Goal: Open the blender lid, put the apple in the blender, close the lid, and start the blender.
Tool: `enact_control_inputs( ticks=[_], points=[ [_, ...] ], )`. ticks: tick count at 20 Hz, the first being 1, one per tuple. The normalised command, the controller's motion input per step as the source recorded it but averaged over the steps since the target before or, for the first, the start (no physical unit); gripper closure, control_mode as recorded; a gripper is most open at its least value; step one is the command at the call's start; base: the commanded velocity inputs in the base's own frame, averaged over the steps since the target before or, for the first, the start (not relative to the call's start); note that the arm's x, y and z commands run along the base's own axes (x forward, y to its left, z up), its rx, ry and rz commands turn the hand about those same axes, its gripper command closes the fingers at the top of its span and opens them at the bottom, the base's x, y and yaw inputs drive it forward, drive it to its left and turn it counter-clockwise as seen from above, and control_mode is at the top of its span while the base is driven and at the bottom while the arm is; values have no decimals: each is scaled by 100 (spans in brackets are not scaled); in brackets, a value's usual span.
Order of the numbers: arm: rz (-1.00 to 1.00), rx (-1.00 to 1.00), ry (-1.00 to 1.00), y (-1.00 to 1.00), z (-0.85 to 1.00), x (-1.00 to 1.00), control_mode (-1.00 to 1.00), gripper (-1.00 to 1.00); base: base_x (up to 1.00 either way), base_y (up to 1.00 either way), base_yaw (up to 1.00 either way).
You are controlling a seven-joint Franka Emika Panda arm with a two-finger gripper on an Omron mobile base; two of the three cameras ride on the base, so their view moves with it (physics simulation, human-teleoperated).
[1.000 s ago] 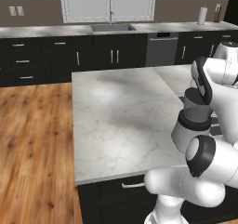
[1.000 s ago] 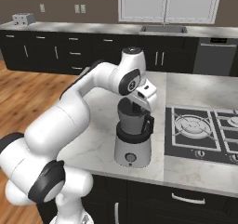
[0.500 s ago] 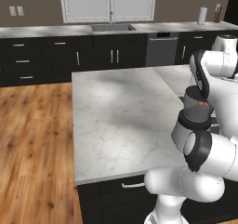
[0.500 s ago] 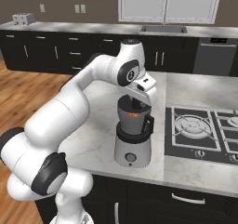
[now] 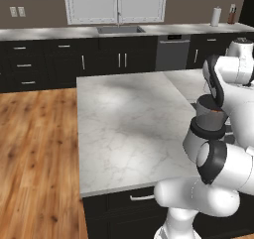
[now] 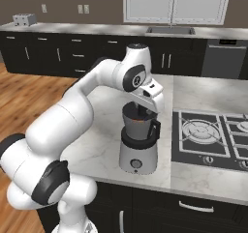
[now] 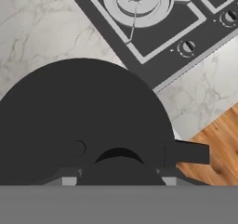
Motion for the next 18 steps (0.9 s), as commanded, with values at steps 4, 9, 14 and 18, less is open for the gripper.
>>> enact_control_inputs(
  ticks=[4, 9, 14, 18],
  points=[
    [0, 0, 0, 0, -6, -6, -100, 100, 0, 0, 0],
    [0, 0, -3, 0, -1, 0, -100, 100, 0, 0, 0],
    [0, 0, -2, 0, -1, 7, -100, 100, 0, 0, 0],
    [0, 0, 0, 0, -6, 1, -100, 100, 0, 0, 0]
  ],
)
